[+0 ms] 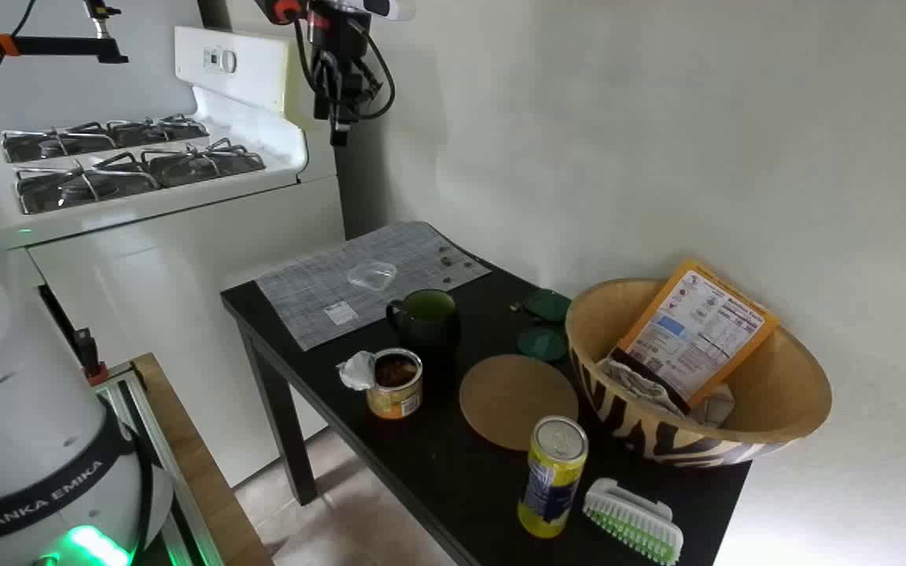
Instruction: Put the can inside the dish
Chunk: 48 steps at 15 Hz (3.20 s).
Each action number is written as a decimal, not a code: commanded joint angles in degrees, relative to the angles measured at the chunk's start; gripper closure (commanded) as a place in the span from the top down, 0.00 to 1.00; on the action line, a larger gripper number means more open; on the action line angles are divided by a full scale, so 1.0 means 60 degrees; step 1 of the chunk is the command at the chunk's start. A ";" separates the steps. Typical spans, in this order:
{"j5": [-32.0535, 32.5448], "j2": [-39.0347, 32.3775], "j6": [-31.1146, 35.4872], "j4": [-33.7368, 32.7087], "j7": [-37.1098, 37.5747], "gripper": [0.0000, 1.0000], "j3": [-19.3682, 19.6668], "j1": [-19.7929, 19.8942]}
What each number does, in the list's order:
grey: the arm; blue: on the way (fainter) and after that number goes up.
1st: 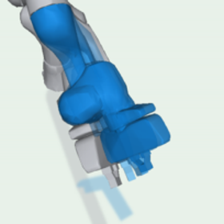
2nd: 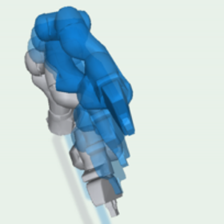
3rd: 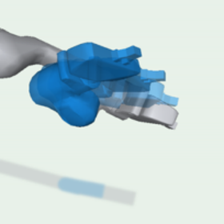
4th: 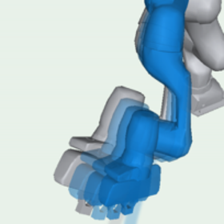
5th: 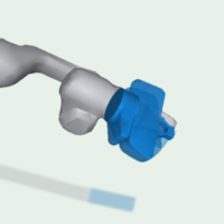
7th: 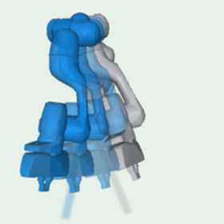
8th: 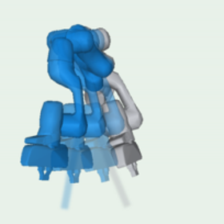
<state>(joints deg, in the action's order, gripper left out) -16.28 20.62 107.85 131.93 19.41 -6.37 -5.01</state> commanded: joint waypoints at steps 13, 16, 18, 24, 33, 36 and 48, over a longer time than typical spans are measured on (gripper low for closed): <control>0.0096 0.0327 0.0241 0.0455 0.0525 1.00 0.0279 0.0744; 0.0069 0.0380 0.0371 0.0635 0.0884 1.00 0.0563 0.1201; 0.0164 0.0304 0.0620 0.0863 0.1279 1.00 0.0733 0.1563; 0.0194 0.0490 0.0630 0.1529 0.1540 1.00 0.1346 0.2337; 0.1363 0.0459 -0.1362 0.1314 -0.0833 1.00 0.2294 0.2777; 0.1358 0.0549 -0.1405 0.1314 -0.1383 1.00 0.2555 0.2850; 0.4151 0.1111 0.3123 0.3066 0.0805 1.00 0.2520 0.4651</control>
<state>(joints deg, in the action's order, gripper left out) 2.09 24.59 120.55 145.66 20.10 8.76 18.52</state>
